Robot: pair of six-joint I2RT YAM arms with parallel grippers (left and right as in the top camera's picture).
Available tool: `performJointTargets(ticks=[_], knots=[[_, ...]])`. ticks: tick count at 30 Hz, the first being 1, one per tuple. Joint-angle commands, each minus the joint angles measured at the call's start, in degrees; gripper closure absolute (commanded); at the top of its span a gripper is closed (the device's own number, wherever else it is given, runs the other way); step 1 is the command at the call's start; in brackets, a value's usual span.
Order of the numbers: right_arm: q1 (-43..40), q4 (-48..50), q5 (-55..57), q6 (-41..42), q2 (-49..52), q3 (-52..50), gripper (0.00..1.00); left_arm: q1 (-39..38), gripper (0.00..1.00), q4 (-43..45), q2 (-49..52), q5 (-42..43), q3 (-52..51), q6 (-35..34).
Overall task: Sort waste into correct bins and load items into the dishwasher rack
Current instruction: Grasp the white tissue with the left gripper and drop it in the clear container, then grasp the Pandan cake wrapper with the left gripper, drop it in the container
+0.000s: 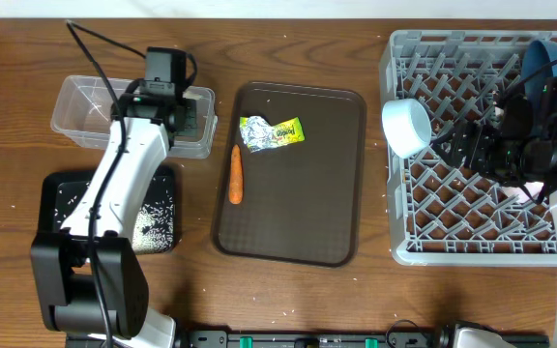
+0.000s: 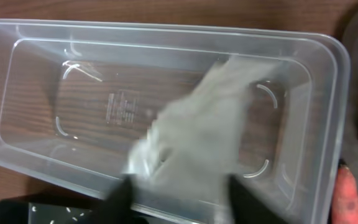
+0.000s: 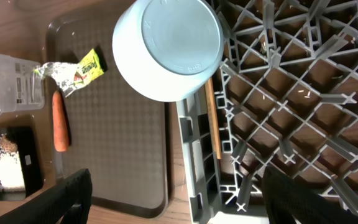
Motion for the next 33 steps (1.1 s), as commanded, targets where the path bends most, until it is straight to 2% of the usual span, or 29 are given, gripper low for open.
performJointTargets(ticks=[1, 5, 6, 12, 17, 18, 24, 26, 31, 32, 33], knots=[[0.6, -0.2, 0.0, -1.1, -0.5, 0.7, 0.18, -0.8, 0.32, -0.5, -1.3, 5.5, 0.3, -0.7], [0.6, -0.3, 0.9, -1.1, -0.5, 0.7, 0.18, -4.7, 0.3, -0.5, -2.3, 19.6, 0.3, 1.6], [0.6, -0.5, 1.3, -1.1, -0.5, 0.7, 0.18, -6.1, 0.31, -0.7, -2.3, 20.9, 0.3, 1.9], [0.6, -1.2, 2.1, -1.3, -0.5, 0.7, 0.17, -16.1, 0.3, 1.3, 2.8, 18.8, -0.8, 9.9], [0.6, -1.3, 2.1, -1.2, -0.5, 0.7, 0.17, -19.9, 0.29, 7.1, 12.0, 13.1, -0.8, 9.7], [0.6, -1.4, 2.1, -1.3, -0.5, 0.7, 0.17, -20.1, 0.25, 8.4, 13.6, 13.0, -0.8, 9.6], [0.6, -1.8, 2.1, -1.3, -0.5, 0.7, 0.17, -19.5, 0.25, 11.7, 19.3, 9.4, -0.8, 5.8], [0.6, -1.7, 2.1, -1.3, -0.5, 0.7, 0.17, -19.5, 0.35, 11.9, 19.5, 9.6, -0.8, 5.6], [0.6, -1.4, 2.1, -1.3, -0.5, 0.7, 0.17, -19.7, 0.87, 11.8, 19.5, 11.9, -0.8, 5.7], [0.6, -1.4, 2.1, -1.3, -0.5, 0.7, 0.17, -19.7, 0.94, 11.8, 19.5, 13.2, -0.8, 5.7], [0.6, -1.2, 2.1, -1.3, -0.5, 0.7, 0.17, -19.7, 0.94, 11.6, 19.2, 14.9, -0.7, 5.4]])
